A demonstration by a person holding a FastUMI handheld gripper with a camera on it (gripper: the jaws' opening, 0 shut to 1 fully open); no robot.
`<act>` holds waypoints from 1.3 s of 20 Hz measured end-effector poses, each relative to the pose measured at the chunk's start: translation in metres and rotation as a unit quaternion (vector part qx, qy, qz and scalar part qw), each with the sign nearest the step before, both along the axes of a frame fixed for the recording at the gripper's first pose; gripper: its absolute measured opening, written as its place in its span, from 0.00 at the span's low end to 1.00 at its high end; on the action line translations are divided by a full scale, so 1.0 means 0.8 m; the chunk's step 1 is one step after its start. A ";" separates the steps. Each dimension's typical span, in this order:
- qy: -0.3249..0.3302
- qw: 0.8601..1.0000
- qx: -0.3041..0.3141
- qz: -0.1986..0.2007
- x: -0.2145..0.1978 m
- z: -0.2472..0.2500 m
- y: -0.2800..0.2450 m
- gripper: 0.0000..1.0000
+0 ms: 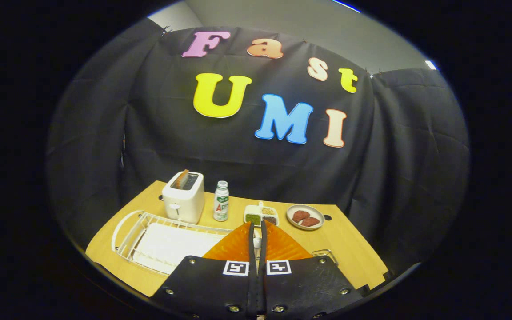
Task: Take the plate from the dish rack, then take the spoon from the basket and place it into the plate.
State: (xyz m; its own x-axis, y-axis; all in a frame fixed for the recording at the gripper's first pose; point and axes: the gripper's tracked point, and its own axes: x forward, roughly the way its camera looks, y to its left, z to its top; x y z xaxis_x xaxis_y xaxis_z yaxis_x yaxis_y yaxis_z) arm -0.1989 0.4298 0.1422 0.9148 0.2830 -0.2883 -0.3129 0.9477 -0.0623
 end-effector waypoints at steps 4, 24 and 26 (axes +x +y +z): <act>0.015 0.999 -0.004 0.050 -0.051 -0.017 0.033 0.00; 0.109 0.993 -0.024 0.041 -0.075 -0.165 0.012 0.00; 0.111 0.993 -0.022 0.043 -0.067 -0.171 0.015 0.00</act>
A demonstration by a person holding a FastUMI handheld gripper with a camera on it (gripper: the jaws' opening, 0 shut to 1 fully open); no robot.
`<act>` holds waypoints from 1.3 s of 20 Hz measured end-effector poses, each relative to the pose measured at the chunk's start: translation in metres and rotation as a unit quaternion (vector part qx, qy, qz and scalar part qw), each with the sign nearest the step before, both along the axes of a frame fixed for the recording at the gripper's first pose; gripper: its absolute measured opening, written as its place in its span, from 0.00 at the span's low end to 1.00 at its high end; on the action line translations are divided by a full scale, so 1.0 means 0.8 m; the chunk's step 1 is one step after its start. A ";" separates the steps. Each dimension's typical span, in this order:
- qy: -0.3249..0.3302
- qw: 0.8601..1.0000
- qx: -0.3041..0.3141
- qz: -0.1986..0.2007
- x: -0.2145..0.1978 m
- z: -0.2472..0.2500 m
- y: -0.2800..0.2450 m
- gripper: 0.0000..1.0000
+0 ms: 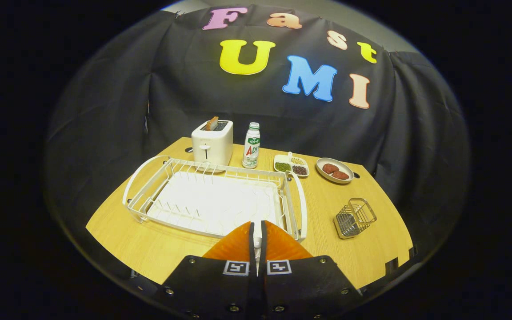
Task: Take the plate from the dish rack, then take the spoon from the basket and place it into the plate.
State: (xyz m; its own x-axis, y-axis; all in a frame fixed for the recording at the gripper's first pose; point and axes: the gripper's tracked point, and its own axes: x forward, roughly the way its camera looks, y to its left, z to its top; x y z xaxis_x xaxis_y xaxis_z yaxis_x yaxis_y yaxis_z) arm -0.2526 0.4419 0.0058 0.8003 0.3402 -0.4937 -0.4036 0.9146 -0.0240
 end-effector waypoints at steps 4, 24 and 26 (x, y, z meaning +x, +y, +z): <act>-0.018 1.000 0.007 0.003 0.015 0.000 0.002 0.00; 0.039 0.999 0.002 0.020 -0.069 -0.057 -0.018 0.12; 0.032 0.999 -0.001 0.018 -0.068 -0.053 -0.022 0.20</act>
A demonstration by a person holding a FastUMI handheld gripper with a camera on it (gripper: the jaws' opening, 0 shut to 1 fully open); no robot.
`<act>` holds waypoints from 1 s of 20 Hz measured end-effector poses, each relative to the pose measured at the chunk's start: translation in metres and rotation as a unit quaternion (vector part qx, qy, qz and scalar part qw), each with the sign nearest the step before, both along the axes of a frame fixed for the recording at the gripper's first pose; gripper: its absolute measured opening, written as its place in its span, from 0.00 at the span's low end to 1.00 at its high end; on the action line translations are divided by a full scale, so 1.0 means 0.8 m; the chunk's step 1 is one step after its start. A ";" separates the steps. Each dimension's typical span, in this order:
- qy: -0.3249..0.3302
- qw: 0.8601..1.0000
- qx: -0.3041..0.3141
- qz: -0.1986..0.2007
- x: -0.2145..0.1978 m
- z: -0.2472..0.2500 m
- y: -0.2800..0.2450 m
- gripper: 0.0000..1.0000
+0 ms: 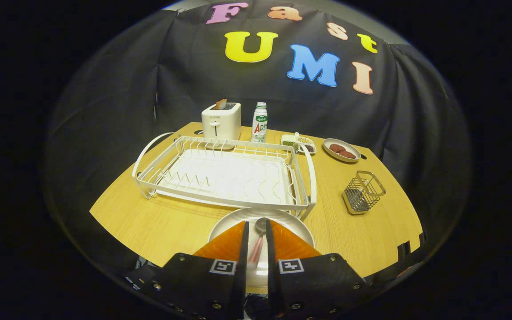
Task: Take the plate from the dish rack, then take the spoon from the basket and place it into the plate.
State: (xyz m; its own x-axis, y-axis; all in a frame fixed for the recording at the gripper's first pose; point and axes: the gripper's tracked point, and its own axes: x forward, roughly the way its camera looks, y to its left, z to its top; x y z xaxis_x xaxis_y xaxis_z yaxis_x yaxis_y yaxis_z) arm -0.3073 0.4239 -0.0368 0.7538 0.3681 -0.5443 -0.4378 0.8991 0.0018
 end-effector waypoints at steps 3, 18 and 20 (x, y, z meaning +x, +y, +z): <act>-0.018 1.000 -0.001 0.001 0.007 0.012 -0.004 0.21; -0.042 0.999 0.018 -0.025 0.052 0.048 -0.013 0.70; -0.046 0.998 0.020 -0.035 0.060 0.059 -0.025 0.82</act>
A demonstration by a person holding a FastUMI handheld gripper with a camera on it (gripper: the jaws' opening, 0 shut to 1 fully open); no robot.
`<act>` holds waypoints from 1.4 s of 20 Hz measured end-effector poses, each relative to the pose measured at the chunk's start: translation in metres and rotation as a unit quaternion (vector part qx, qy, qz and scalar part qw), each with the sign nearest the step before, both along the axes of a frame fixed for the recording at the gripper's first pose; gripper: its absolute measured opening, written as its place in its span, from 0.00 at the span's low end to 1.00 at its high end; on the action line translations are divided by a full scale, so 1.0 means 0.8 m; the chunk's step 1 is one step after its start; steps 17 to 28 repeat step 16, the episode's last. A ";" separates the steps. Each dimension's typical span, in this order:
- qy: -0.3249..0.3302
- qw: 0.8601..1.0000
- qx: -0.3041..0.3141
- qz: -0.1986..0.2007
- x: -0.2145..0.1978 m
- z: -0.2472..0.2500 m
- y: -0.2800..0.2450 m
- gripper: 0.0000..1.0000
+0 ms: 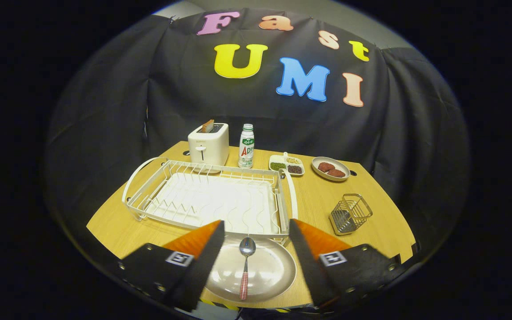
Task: Take the plate from the dish rack, then take the spoon from the basket and place it into the plate.
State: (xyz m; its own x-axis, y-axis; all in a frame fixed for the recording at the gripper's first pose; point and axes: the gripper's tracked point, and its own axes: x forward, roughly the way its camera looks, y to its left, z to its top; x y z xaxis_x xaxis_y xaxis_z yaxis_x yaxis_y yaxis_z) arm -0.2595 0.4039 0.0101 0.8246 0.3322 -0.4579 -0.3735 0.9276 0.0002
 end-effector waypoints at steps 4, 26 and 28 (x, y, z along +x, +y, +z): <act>-0.019 0.999 0.021 -0.035 0.051 0.030 -0.032 0.97; -0.174 0.973 0.122 -0.090 0.213 0.164 -0.192 0.96; -0.174 0.973 0.122 -0.090 0.213 0.164 -0.192 0.96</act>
